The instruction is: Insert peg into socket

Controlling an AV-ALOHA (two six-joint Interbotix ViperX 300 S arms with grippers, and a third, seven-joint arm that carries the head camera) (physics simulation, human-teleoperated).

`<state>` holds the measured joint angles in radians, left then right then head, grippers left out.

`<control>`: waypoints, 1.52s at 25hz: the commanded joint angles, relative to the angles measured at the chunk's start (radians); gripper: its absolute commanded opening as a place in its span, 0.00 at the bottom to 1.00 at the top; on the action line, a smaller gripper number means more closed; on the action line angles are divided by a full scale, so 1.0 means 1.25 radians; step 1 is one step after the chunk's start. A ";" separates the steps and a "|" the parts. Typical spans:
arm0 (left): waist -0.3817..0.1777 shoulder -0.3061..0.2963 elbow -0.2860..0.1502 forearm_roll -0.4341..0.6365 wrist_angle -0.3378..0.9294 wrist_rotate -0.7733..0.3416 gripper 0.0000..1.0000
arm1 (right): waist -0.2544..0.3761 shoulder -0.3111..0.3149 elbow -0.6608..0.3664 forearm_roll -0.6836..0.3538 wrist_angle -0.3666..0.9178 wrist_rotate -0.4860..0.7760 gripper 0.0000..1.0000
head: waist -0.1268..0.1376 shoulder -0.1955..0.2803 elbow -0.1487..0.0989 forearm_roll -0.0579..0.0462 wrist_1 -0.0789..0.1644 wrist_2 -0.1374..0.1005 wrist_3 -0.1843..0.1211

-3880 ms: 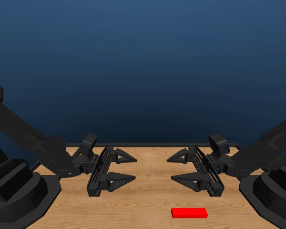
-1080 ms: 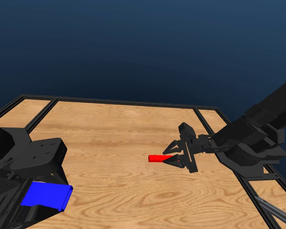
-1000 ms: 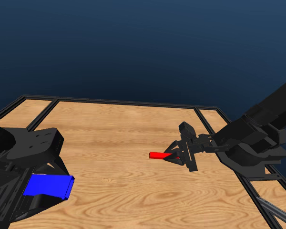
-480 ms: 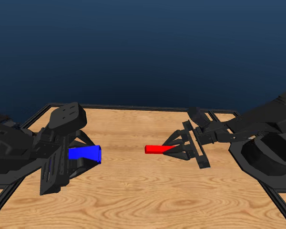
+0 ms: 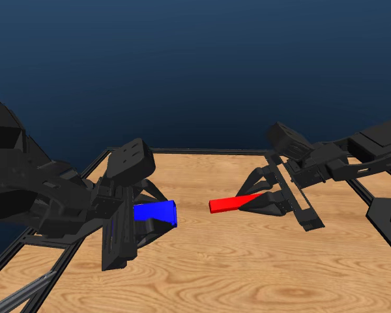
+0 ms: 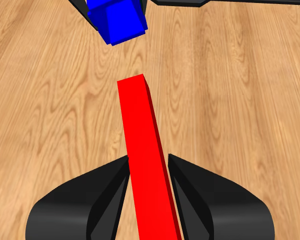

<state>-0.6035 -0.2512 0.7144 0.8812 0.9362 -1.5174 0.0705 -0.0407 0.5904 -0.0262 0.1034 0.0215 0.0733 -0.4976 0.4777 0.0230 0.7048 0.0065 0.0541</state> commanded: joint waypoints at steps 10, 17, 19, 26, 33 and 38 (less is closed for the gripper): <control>-0.030 0.004 -0.081 0.050 0.028 0.024 0.00 | 0.067 0.006 -0.150 -0.191 0.241 0.199 0.00 | -0.015 0.012 -0.019 -0.004 -0.047 0.013 -0.010; -0.006 0.036 -0.090 0.047 -0.004 0.038 0.00 | 0.093 0.049 -0.233 -0.236 0.261 0.231 0.00 | -0.019 0.013 -0.020 -0.004 -0.043 0.015 -0.005; 0.003 0.035 -0.104 0.037 -0.019 0.052 0.00 | 0.099 0.067 -0.263 -0.241 0.250 0.234 0.00 | -0.018 0.014 -0.020 -0.004 -0.043 0.016 -0.005; 0.032 0.062 -0.104 0.020 -0.074 0.092 0.00 | 0.091 0.167 -0.352 -0.196 0.185 0.187 0.00 | -0.005 0.014 -0.022 -0.001 -0.050 0.014 -0.003; 0.027 0.059 -0.100 0.023 -0.066 0.076 0.00 | 0.098 0.281 -0.432 -0.123 0.114 0.173 0.79 | 0.007 0.010 -0.023 0.000 -0.056 0.008 -0.006; 0.031 0.025 -0.087 0.014 -0.058 0.068 0.00 | 0.094 0.260 -0.394 -0.091 0.138 0.181 1.00 | 0.012 0.007 -0.024 0.000 -0.054 0.005 -0.013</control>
<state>-0.6145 -0.1713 0.6259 0.8710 0.8666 -1.4390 0.1909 0.3166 0.0911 -0.1519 0.2969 0.2288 0.0836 -0.4825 0.4667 0.0226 0.6486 0.0144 0.0397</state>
